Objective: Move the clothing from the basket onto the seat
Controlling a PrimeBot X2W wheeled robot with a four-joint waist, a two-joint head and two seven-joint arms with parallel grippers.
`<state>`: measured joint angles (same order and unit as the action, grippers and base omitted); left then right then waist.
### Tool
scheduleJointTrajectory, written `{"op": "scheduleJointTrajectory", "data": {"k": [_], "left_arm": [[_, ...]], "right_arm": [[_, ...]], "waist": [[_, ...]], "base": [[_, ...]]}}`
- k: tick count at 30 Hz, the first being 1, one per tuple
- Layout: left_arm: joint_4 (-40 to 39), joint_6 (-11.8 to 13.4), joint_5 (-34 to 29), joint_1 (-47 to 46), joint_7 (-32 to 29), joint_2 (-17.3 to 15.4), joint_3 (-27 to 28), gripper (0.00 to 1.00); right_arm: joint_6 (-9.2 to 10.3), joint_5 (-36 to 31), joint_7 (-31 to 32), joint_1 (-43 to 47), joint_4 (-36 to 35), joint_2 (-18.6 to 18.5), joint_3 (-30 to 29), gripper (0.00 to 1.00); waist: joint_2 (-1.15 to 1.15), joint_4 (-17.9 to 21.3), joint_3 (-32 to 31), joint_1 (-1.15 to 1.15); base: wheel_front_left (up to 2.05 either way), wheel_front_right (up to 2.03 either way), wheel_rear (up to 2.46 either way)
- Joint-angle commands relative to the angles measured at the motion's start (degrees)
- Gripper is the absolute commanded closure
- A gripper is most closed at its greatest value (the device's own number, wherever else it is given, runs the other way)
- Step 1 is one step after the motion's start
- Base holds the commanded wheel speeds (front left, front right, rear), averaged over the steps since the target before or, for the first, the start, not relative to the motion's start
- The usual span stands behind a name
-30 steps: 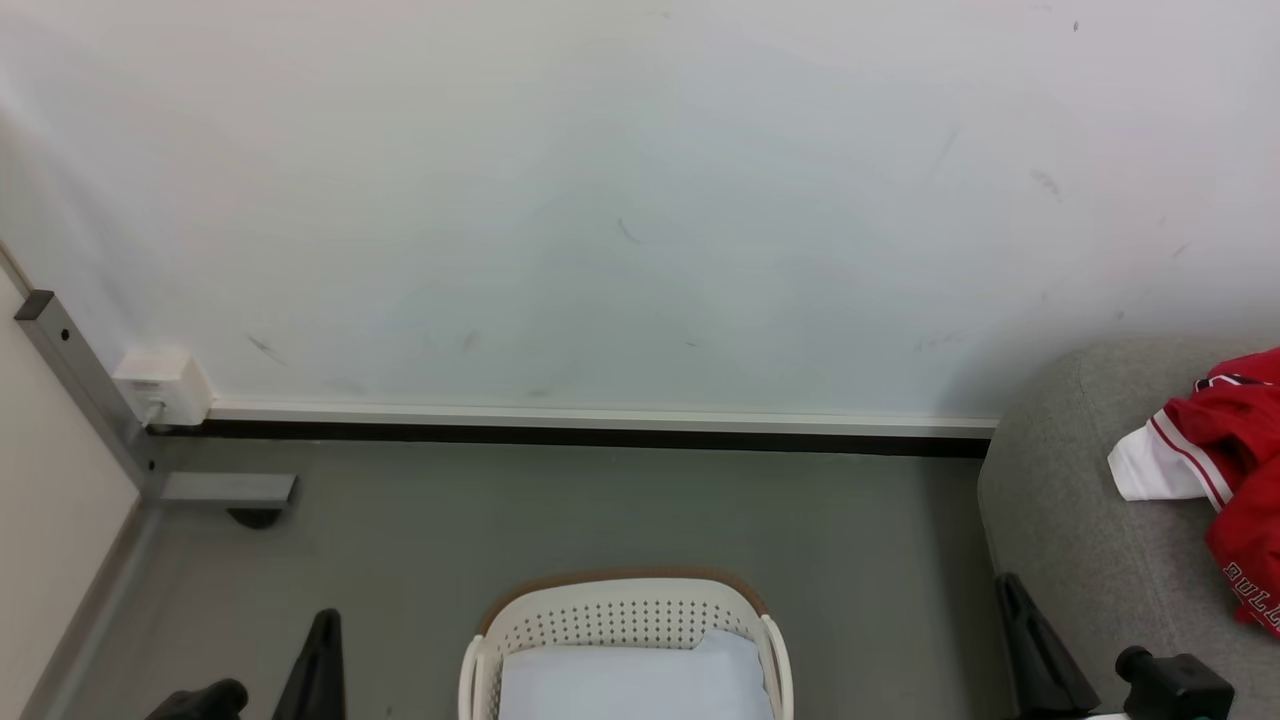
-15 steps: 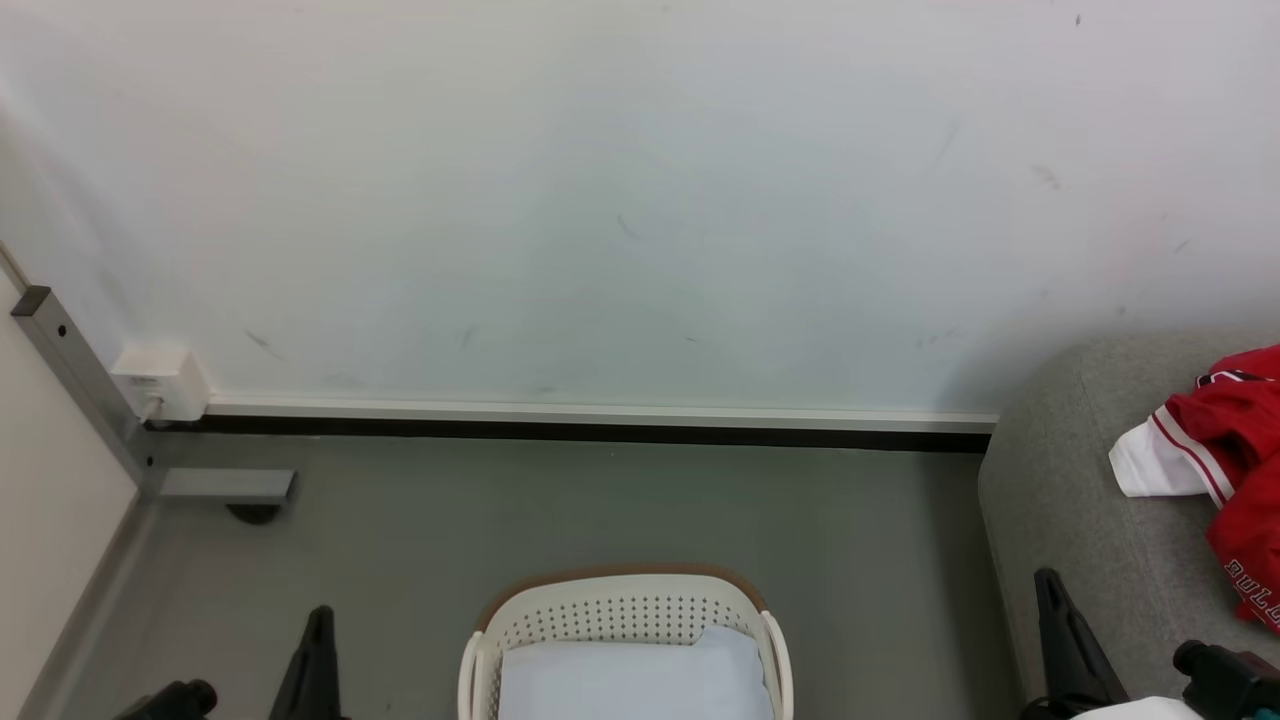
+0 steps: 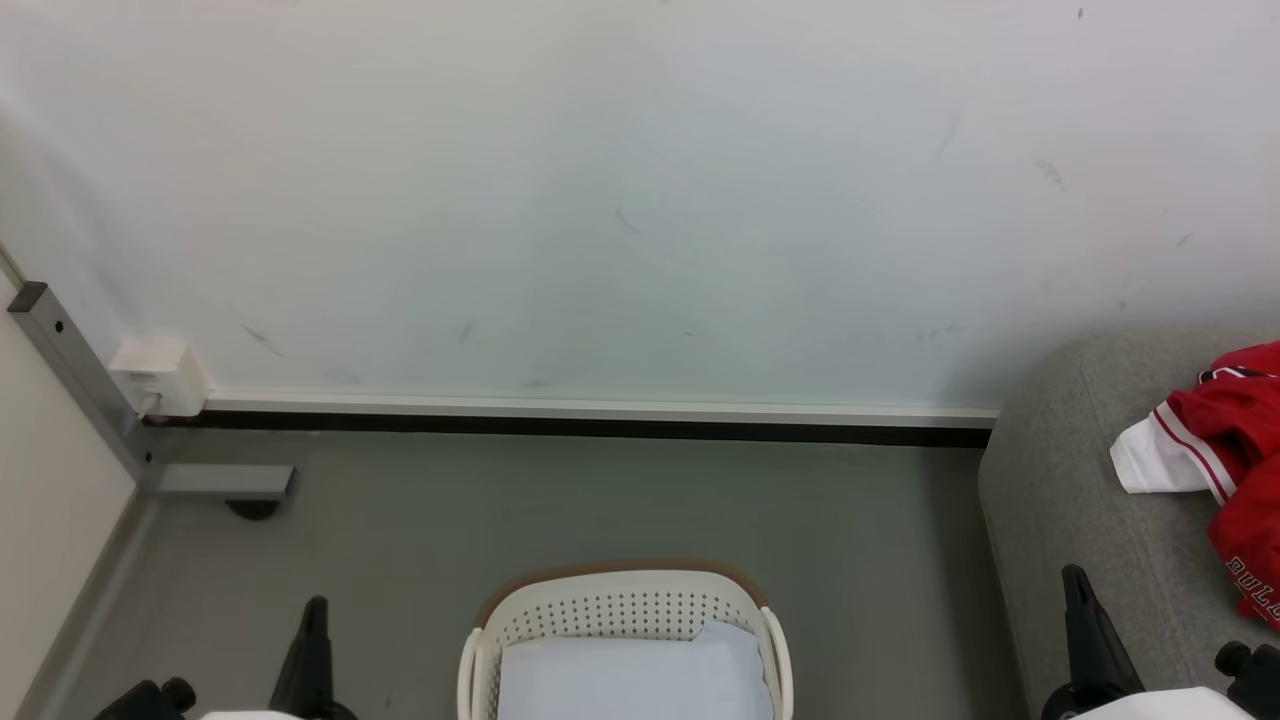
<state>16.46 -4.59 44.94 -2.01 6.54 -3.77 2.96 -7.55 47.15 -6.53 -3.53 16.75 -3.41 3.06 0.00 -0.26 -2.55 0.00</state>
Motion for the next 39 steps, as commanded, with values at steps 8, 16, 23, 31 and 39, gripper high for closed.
{"op": "scheduleJointTrajectory", "data": {"k": [8,16,23,31,39], "left_arm": [[-1.14,-0.62,7.09,-1.9,-1.91,-0.08,0.73,1.0],[-1.34,-0.91,12.54,-2.26,-3.42,0.05,1.14,1.0],[-1.5,-1.19,16.84,-2.57,-4.57,0.14,1.45,1.0],[-1.67,-1.45,21.35,-2.91,-5.92,0.23,1.79,1.0],[-1.82,-1.73,25.7,-3.13,-7.17,0.33,2.11,1.0]], "right_arm": [[0.04,6.74,1.74,-1.93,-1.17,-0.04,-1.54,1.0],[0.05,11.89,3.21,-2.06,-1.42,0.0,-2.6,1.0],[0.05,16.08,4.43,-2.19,-1.59,0.04,-3.44,1.0],[0.06,20.49,5.71,-2.34,-1.8,0.09,-4.38,1.0],[0.07,24.57,6.96,-2.51,-1.99,0.13,-5.21,1.0]], "waist": [[0.0,0.02,0.24,0.0],[0.0,0.05,0.48,0.0],[0.0,0.07,0.69,0.0],[0.0,0.09,0.93,0.0],[0.0,0.11,1.16,0.0]], "base": [[0.0,0.0,0.0],[0.0,0.0,0.0],[0.0,0.0,0.0],[0.0,0.0,0.0],[0.0,0.0,0.0]]}}
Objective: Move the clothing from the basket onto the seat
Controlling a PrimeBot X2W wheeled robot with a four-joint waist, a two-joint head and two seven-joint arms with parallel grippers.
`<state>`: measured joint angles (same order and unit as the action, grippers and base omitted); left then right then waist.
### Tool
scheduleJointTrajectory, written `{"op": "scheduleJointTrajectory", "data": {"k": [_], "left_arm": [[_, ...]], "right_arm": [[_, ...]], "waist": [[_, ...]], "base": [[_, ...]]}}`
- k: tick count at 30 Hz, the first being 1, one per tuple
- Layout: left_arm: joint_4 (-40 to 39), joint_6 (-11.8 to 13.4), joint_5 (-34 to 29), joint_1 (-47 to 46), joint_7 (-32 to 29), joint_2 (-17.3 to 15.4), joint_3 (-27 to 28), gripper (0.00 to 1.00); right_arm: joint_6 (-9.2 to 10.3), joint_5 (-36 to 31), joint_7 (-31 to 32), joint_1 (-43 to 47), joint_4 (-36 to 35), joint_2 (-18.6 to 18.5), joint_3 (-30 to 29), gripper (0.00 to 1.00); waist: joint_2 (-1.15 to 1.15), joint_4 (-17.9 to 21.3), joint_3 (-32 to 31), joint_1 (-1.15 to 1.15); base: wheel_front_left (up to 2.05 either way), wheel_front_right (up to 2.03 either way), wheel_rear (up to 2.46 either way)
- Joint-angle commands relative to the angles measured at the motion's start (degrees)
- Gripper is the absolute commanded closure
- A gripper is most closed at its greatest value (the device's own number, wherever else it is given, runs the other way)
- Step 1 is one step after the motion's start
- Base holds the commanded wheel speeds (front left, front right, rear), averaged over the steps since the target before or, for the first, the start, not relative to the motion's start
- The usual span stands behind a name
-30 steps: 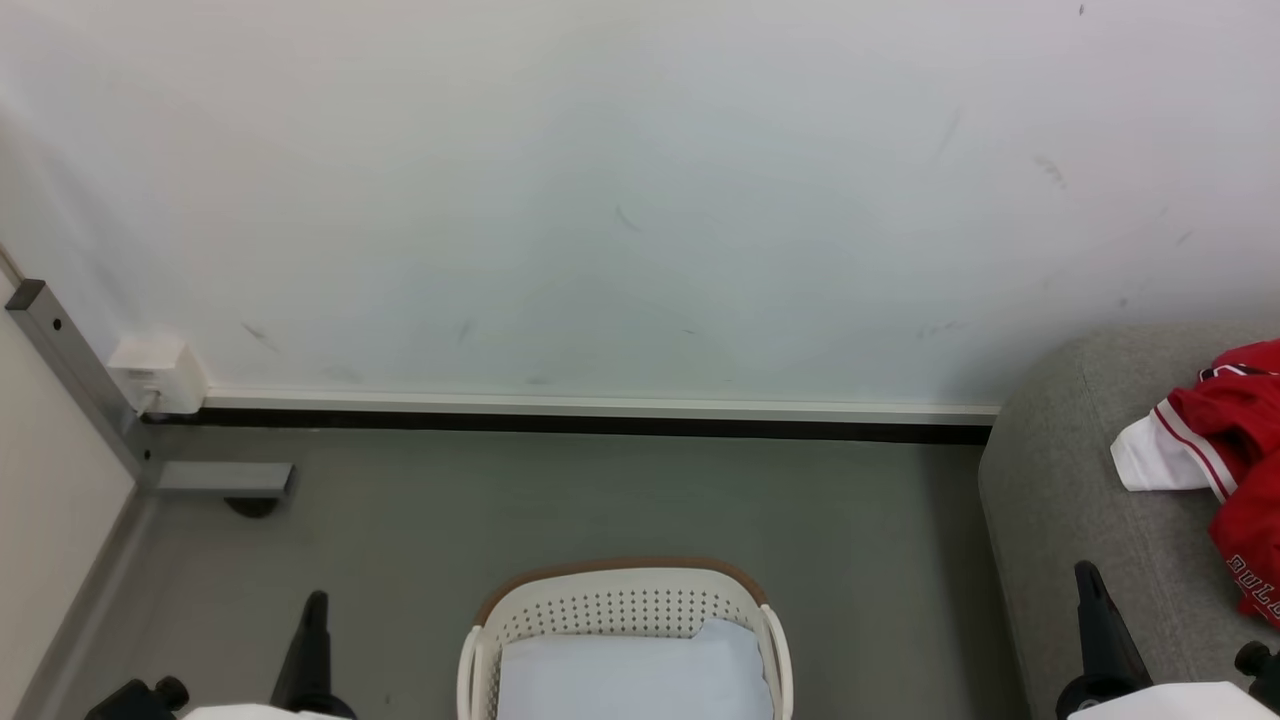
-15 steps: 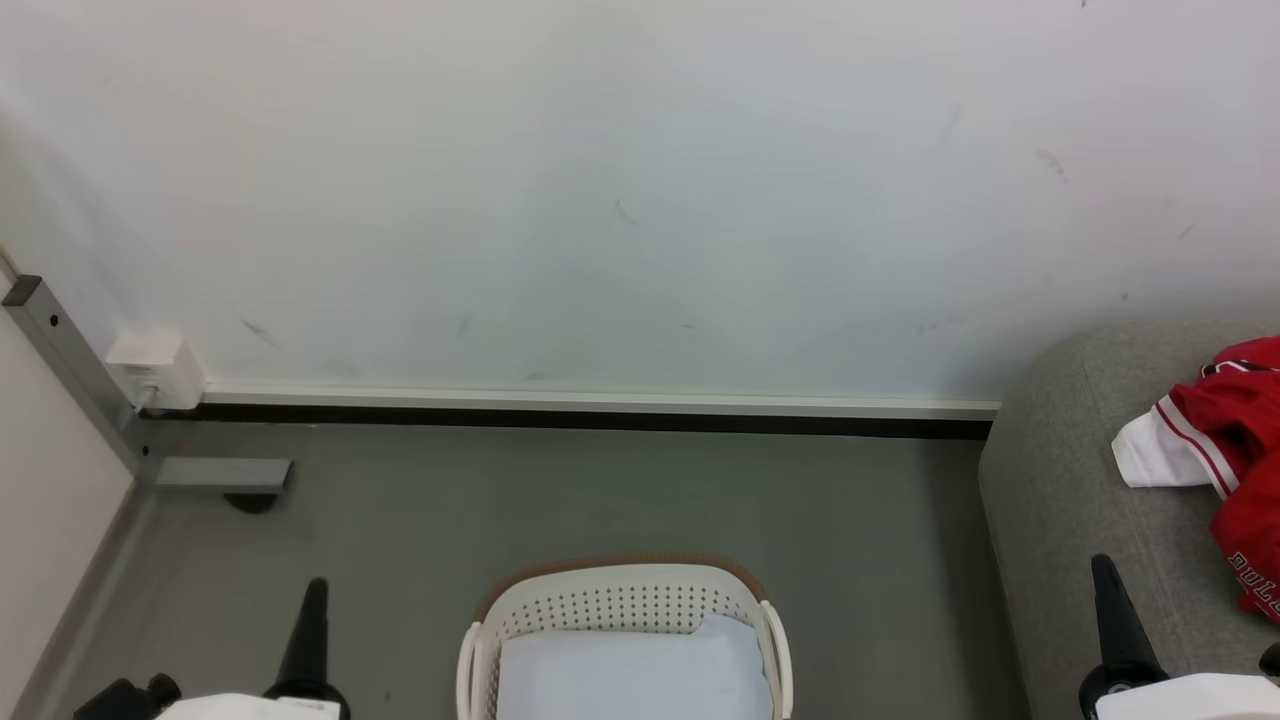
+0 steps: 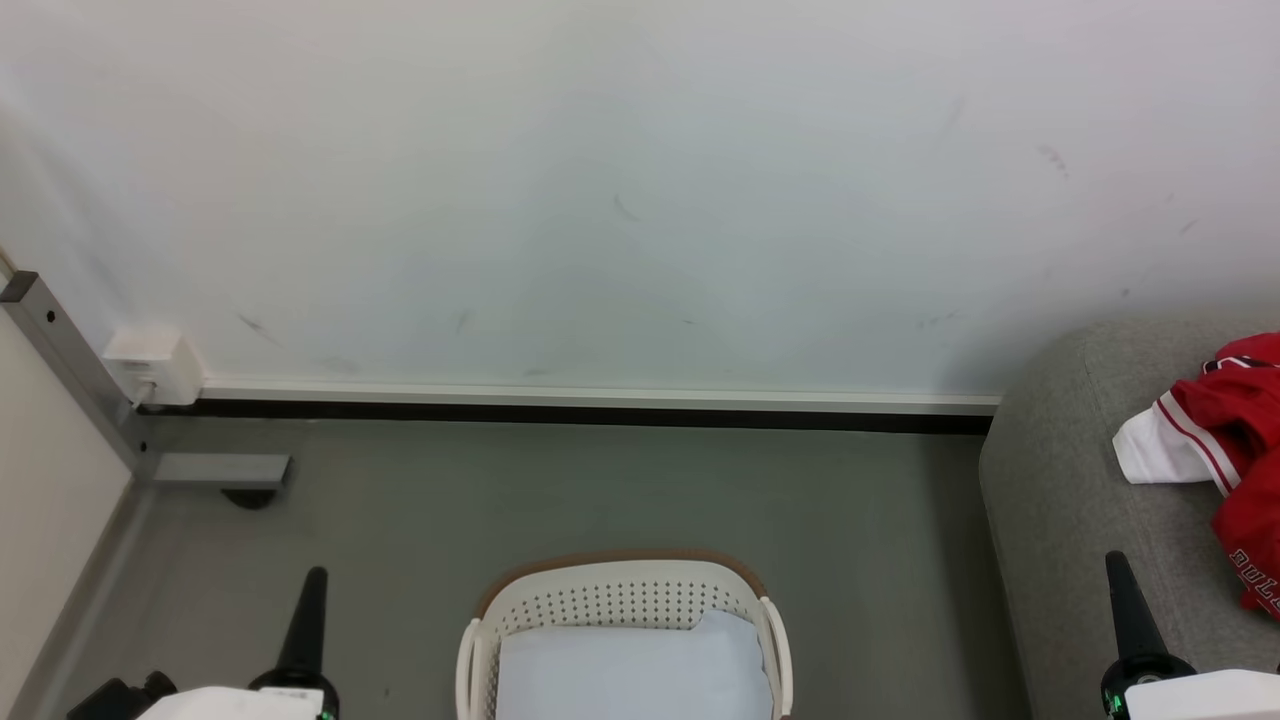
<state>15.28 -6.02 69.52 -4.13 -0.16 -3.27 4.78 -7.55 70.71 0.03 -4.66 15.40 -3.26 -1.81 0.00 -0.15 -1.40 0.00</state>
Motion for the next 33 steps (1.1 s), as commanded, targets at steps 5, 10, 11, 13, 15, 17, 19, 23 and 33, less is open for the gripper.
{"op": "scheduleJointTrajectory", "data": {"k": [5,10,11,13,15,17,19,23,33], "left_arm": [[-0.72,-0.51,3.61,-1.22,-1.15,-0.11,0.48,1.0],[-0.78,-0.6,6.21,-1.37,-1.79,-0.06,0.67,1.0],[-0.8,-0.62,6.6,-1.41,-1.88,-0.05,0.71,1.0],[-0.85,-0.66,7.44,-1.46,-2.21,-0.04,0.78,1.0],[-0.87,-0.68,7.95,-1.46,-2.35,-0.02,0.81,1.0],[-0.88,-0.75,8.97,-1.5,-2.58,0.0,0.89,1.0],[-0.91,-0.83,9.89,-1.58,-2.83,0.02,0.95,1.0],[-0.95,-0.96,11.52,-1.73,-3.39,0.06,1.08,1.0],[-1.09,-1.18,15.74,-1.91,-4.49,0.16,1.38,1.0]], "right_arm": [[0.07,3.53,1.1,-1.48,-0.74,0.01,-0.87,1.0],[0.08,5.74,1.75,-1.49,-0.84,0.04,-1.37,1.0],[0.08,6.27,1.86,-1.49,-0.85,0.04,-1.46,1.0],[0.08,7.17,2.14,-1.51,-0.88,0.06,-1.64,1.0],[0.08,7.56,2.32,-1.53,-0.9,0.06,-1.73,1.0],[0.08,8.4,2.48,-1.52,-0.95,0.07,-1.91,1.0],[0.09,9.27,2.83,-1.53,-0.99,0.08,-2.09,1.0],[0.09,11.01,3.32,-1.59,-1.09,0.1,-2.45,1.0],[0.1,14.93,4.48,-1.63,-1.27,0.15,-3.31,1.0]], "waist": [[0.0,0.01,0.17,0.0],[0.0,0.03,0.32,0.0],[0.0,0.03,0.35,0.0],[0.0,0.04,0.41,0.0],[0.0,0.04,0.44,0.0],[0.0,0.05,0.49,0.0],[0.0,0.05,0.55,0.0],[0.0,0.06,0.67,0.0],[0.0,0.09,0.97,0.0]], "base": [[0.0,0.0,0.0],[0.0,0.0,0.0],[0.0,0.0,0.0],[0.0,0.0,0.0],[0.0,0.0,0.0],[0.0,0.0,0.0],[0.0,0.0,0.0],[0.0,0.0,0.0],[0.0,0.0,0.0]]}}
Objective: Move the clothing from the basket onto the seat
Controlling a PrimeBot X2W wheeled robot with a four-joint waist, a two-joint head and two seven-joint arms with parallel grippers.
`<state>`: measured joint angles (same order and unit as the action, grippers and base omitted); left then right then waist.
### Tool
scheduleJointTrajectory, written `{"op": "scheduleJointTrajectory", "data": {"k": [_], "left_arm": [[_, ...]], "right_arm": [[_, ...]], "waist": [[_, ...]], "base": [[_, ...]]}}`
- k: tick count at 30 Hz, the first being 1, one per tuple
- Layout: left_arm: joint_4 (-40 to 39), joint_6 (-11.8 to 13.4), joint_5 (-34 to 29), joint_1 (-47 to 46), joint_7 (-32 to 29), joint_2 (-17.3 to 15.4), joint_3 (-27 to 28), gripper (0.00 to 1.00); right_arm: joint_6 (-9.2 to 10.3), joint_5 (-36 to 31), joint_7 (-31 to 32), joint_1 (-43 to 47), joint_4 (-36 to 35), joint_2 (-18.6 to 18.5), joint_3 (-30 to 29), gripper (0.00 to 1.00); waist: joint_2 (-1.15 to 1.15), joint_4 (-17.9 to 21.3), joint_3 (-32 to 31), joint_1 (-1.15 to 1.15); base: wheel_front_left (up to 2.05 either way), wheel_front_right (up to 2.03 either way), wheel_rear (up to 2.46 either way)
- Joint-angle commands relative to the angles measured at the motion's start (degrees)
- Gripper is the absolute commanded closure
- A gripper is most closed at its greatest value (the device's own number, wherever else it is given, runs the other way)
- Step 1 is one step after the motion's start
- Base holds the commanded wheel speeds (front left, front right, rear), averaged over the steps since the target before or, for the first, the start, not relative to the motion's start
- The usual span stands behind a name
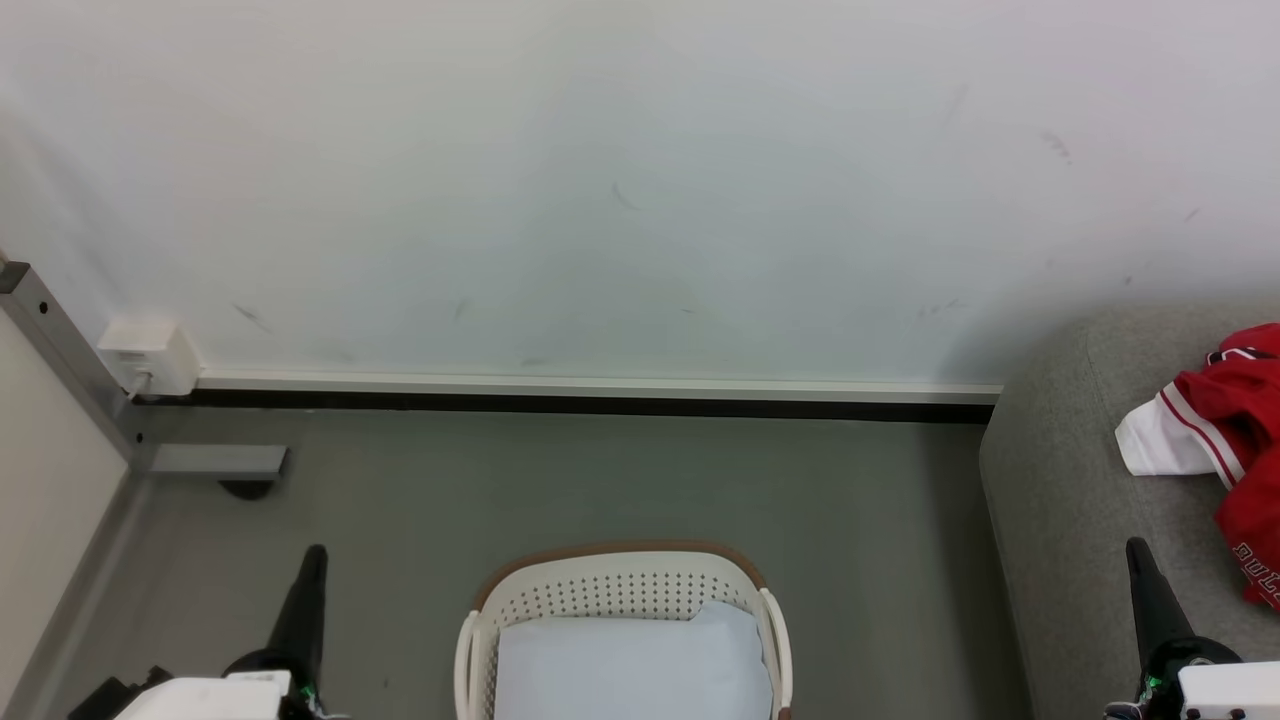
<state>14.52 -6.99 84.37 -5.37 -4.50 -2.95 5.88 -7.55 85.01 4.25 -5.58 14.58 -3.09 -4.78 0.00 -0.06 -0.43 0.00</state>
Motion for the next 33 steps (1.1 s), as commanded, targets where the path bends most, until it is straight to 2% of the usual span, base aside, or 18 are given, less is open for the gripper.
{"op": "scheduleJointTrajectory", "data": {"k": [1,20,33], "left_arm": [[-0.34,-0.17,1.39,-0.7,-0.28,-0.15,0.31,1.0],[-0.55,-0.7,8.46,-1.1,-2.24,0.05,0.81,1.0],[-0.53,-0.71,8.39,-1.07,-2.28,0.03,0.79,1.0]], "right_arm": [[0.1,1.0,0.41,-0.71,-0.47,-0.01,-0.41,1.0],[0.12,7.73,2.25,-0.93,-0.73,0.1,-1.84,1.0],[0.12,7.53,2.36,-0.93,-0.69,0.13,-1.85,1.0]], "waist": [[0.0,0.0,0.03,0.0],[0.0,0.06,0.59,0.0],[0.0,0.06,0.6,0.0]], "base": [[0.0,0.0,0.0],[0.0,0.0,0.0],[0.0,0.0,0.0]]}}
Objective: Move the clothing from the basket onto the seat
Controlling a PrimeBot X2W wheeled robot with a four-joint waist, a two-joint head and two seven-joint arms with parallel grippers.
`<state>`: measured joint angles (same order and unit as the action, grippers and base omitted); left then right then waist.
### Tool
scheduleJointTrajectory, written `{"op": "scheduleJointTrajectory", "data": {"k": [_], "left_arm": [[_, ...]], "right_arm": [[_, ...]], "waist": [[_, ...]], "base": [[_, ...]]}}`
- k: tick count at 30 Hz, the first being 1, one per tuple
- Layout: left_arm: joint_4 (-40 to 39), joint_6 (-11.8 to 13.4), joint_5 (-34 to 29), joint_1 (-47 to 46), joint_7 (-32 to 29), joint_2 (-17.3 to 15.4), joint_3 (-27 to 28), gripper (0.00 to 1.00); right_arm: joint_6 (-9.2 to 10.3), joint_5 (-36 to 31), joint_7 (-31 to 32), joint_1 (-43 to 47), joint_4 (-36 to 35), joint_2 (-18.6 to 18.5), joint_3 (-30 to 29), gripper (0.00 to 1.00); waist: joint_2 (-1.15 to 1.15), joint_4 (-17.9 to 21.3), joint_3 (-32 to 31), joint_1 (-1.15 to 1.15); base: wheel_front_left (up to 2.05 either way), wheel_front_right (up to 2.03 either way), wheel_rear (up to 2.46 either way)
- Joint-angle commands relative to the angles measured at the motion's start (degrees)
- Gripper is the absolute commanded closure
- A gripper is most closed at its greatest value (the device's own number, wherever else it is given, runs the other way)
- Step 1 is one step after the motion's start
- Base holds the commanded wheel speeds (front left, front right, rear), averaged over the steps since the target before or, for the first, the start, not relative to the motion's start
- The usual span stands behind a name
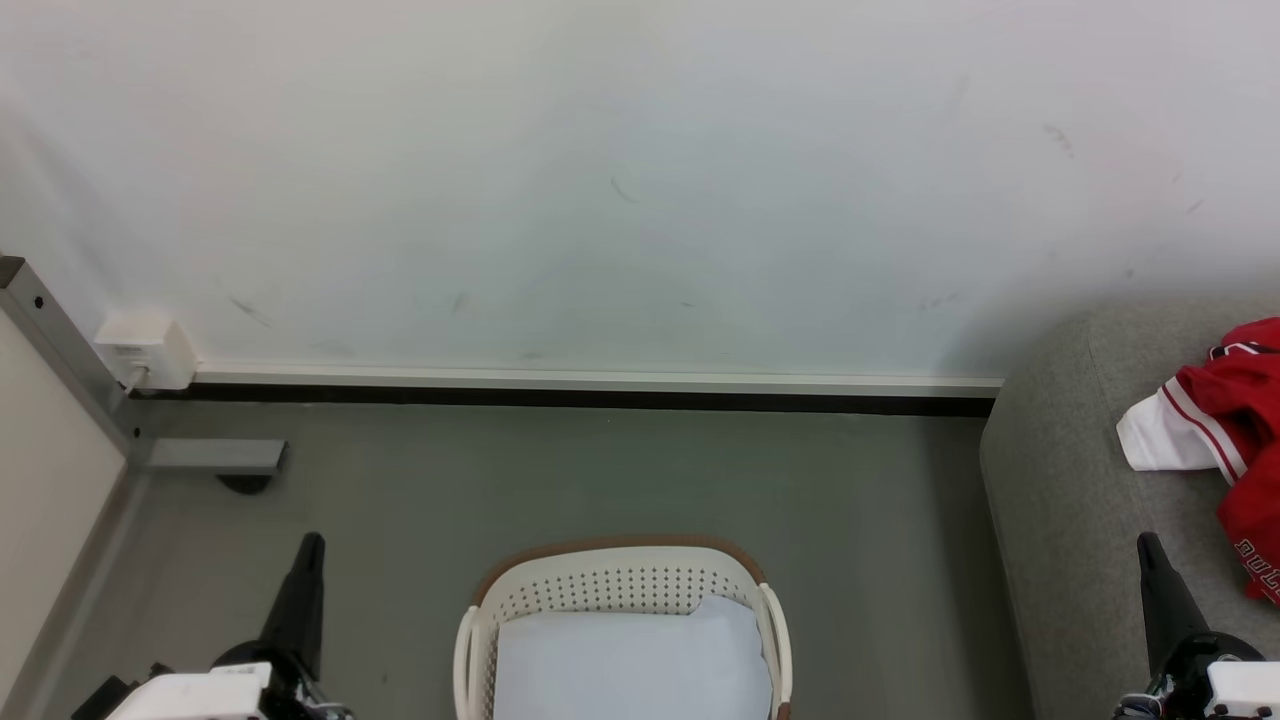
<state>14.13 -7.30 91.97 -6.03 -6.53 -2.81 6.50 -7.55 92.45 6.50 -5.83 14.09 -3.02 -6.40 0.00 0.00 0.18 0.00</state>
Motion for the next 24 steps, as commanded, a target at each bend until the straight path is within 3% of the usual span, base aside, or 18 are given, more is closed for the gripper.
{"op": "scheduleJointTrajectory", "data": {"k": [1,24], "left_arm": [[-0.15,-0.4,0.78,-0.41,-0.24,-0.11,0.17,1.0],[-0.15,-0.4,0.79,-0.4,-0.23,-0.11,0.16,1.0]], "right_arm": [[0.12,0.09,0.11,-0.68,-0.19,0.06,-0.24,1.0],[0.12,0.01,0.17,-0.69,-0.19,0.07,-0.29,1.0]], "waist": [[0.0,0.0,0.0,0.0],[0.0,0.0,0.0,0.0]], "base": [[0.0,0.0,0.0],[0.0,0.0,0.0]]}}
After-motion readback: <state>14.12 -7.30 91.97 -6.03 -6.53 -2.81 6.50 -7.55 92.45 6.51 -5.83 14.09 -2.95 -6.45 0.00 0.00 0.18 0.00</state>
